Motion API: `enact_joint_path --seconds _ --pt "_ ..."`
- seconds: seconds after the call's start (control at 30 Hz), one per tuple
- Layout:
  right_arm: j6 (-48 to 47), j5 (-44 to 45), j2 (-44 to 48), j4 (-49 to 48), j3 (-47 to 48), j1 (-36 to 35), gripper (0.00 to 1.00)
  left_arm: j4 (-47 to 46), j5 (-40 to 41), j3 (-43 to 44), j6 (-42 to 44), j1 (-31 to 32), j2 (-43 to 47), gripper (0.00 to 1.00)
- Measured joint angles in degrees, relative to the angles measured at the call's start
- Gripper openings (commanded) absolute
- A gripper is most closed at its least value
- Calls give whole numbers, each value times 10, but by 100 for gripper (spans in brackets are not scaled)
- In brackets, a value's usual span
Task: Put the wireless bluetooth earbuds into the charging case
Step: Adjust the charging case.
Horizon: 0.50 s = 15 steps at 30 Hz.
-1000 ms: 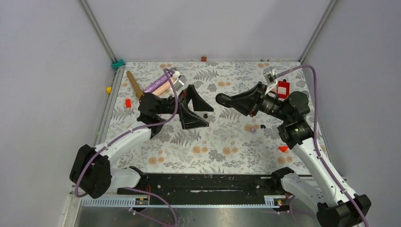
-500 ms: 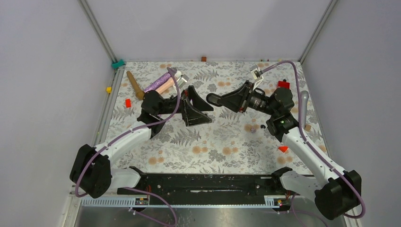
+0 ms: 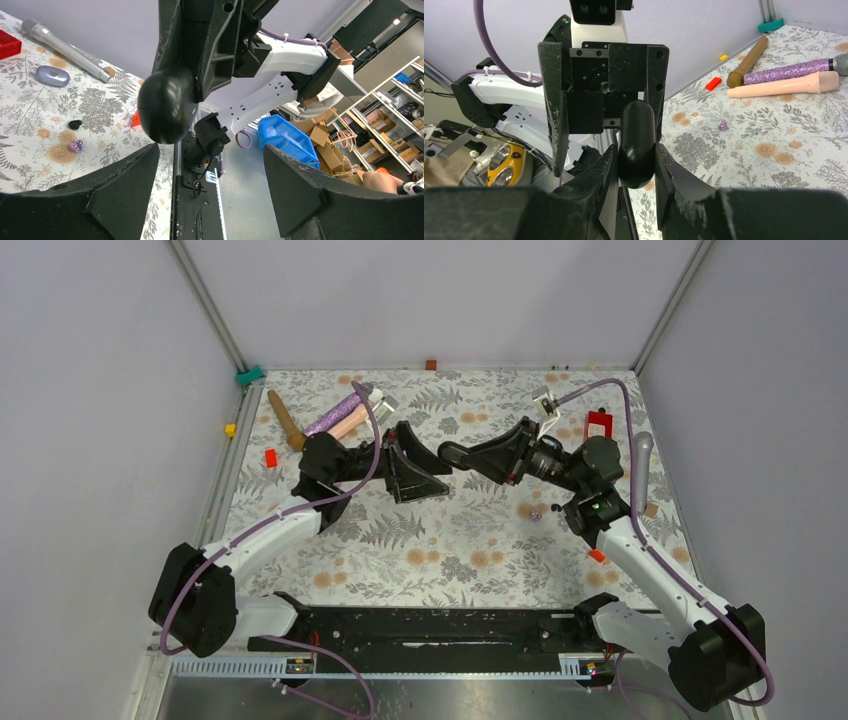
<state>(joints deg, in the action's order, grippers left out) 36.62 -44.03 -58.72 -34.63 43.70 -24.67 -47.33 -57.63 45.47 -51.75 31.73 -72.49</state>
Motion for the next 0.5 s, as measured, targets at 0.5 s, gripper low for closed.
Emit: enact_joint_path --seconds 0.5 --pt "17 21 -12 -82 -33 -22 16 9 16 0 -9 0 -14 71"
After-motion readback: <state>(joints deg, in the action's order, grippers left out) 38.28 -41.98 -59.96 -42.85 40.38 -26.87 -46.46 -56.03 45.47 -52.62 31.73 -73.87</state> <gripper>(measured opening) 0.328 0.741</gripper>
